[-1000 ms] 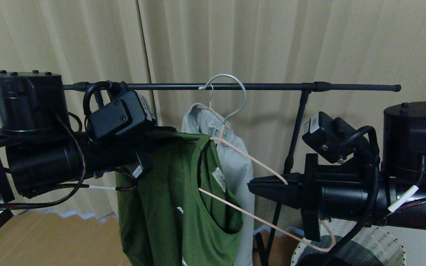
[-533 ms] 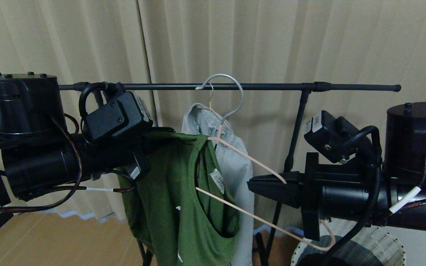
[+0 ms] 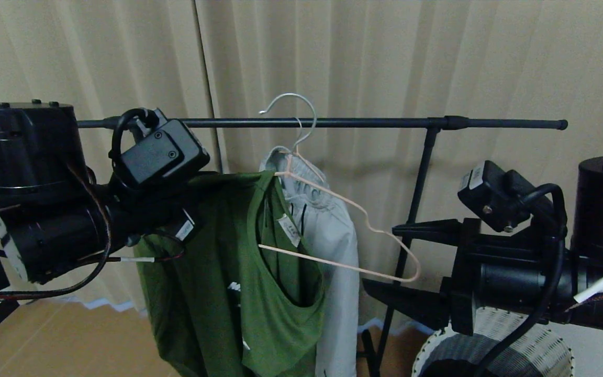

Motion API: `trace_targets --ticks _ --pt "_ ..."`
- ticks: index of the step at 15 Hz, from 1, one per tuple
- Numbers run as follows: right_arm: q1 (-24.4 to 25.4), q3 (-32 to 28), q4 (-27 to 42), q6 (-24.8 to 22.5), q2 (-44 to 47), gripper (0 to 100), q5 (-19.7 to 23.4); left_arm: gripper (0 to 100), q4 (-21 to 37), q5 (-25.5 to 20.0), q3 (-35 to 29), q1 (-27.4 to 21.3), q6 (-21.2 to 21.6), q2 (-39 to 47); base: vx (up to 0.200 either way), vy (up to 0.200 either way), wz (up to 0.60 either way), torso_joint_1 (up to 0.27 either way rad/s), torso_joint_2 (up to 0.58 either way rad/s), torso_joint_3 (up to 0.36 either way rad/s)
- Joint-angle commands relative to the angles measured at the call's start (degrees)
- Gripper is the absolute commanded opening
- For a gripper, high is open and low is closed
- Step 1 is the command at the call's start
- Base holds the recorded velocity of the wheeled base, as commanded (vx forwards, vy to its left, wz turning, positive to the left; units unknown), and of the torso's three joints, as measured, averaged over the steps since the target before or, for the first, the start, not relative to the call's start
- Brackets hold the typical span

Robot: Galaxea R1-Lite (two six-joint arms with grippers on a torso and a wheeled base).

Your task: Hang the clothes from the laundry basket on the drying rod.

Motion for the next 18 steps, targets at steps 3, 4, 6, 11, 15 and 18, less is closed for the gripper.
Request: trace_targets --ticks 3,4,6,11,15,18 --pt "-0.3 5.4 -0.9 0.1 -4.2 100 0.0 0 0.0 10.6 -0.1 -1.4 -5.5 -1.5 0.000 0.000 0.00 0.000 0.00 0.000" --pt "-0.3 7.1 -2.7 0.2 -3.9 100 0.0 0 0.0 14.2 -0.3 -3.1 -10.1 -1.7 0.000 0.000 0.00 0.000 0.00 0.000" --pt "-0.3 8.4 -5.2 0.4 -2.5 100 0.1 0 0.1 14.8 -0.8 -4.8 -14.5 -2.3 0.000 0.000 0.00 0.000 0.00 0.000" --pt "1.7 9.0 -15.0 2.9 5.0 100 -6.3 0 0.1 14.4 -3.7 -5.2 -16.4 -3.6 0.000 0.000 0.00 0.000 0.00 0.000" --pt "5.1 7.2 -24.3 5.8 12.1 100 -11.8 0 0.0 14.3 -3.8 -7.9 -19.4 -3.8 0.000 0.000 0.00 0.000 0.00 0.000" --pt "5.2 3.5 -28.9 5.8 17.6 100 -14.7 0 0.0 14.2 -4.6 -9.1 -19.6 -3.8 0.000 0.000 0.00 0.000 0.00 0.000"
